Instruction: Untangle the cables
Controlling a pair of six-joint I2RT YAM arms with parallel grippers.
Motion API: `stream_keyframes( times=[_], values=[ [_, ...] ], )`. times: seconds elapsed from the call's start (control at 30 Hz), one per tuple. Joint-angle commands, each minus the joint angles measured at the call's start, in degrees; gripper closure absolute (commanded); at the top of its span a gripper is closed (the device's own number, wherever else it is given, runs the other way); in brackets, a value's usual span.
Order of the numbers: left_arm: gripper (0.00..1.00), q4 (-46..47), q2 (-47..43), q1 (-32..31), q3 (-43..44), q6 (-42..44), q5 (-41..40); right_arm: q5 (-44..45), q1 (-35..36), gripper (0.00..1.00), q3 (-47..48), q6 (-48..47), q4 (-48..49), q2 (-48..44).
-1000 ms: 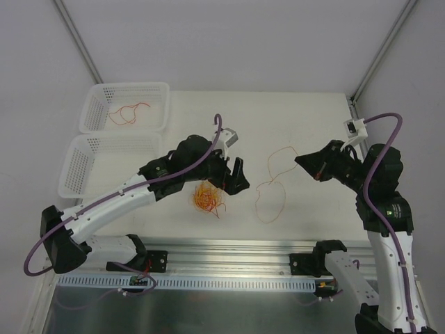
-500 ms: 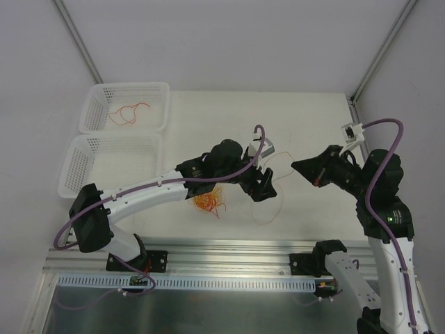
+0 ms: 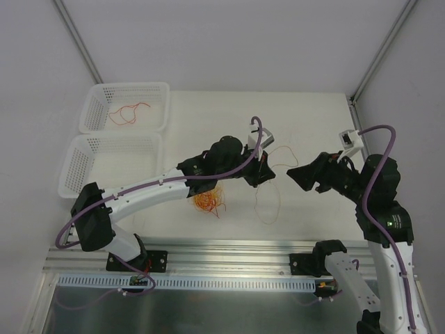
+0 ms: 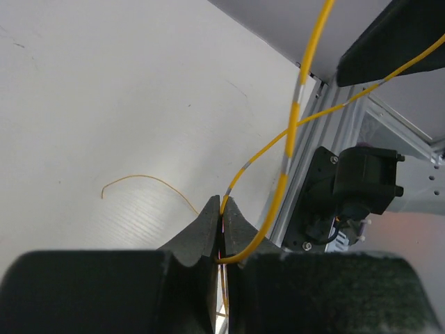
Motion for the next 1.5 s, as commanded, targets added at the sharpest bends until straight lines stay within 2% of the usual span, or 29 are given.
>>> stream_keyframes(
  times=[0.0, 0.07, 0.17, 0.3, 0.43, 0.6, 0.83, 0.97, 1.07, 1.1, 1.33, 1.47],
  values=[
    [1.0, 3.2, -4.2, 0.5, 4.7, 0.6, -4.9, 3.1, 0.3, 0.27, 3.0, -6.0, -4.1, -0.9],
    [1.0, 2.9, -4.6, 2.2, 7.0, 0.5, -6.0, 5.9, 0.2, 0.09, 4.5, -7.8, -7.3, -1.2],
    [1.0, 1.5, -4.7, 4.5, 11.6, 0.8, -6.9, 10.2, 0.2, 0.0, 5.6, -11.0, -10.1, -2.7],
    [1.0, -2.1, -5.1, 9.5, 18.3, 2.6, -10.0, 14.2, 0.3, 0.0, 4.9, -13.2, -11.4, -5.5],
    [1.0, -6.3, -7.5, 13.6, 23.1, 6.6, -20.0, 15.8, 0.2, 0.0, 3.1, -13.8, -12.1, -7.0],
    [1.0, -12.9, -12.6, 19.8, 28.1, 10.1, -28.7, 15.8, 0.3, 0.01, 0.4, -13.3, -12.2, -8.0],
    [1.0, -20.1, -18.9, 24.5, 30.3, 17.9, -44.9, 15.7, 0.3, 0.0, -2.2, -13.8, -11.0, -7.8],
    [1.0, -21.5, -22.7, 29.7, 26.2, 21.6, -51.8, 15.0, 0.3, 0.0, -4.8, -13.9, -10.8, -8.3],
    [1.0, -21.8, -25.2, 36.9, 21.9, 22.2, -51.5, 13.7, 0.2, 0.0, -6.7, -13.4, -10.6, -8.5],
    [1.0, -21.8, -25.7, 41.1, 20.6, 22.2, -50.7, 13.5, 0.3, 0.0, -7.1, -13.3, -10.2, -8.5],
    [1.0, -18.3, -27.3, 58.9, 3.8, 18.1, -38.5, 11.0, 0.6, 0.0, -8.8, -12.8, -8.8, -8.0],
    [1.0, -12.7, -26.4, 62.7, -3.3, 19.5, -33.0, 9.9, 1.2, 0.0, -9.2, -12.5, -8.6, -7.8]
  ],
)
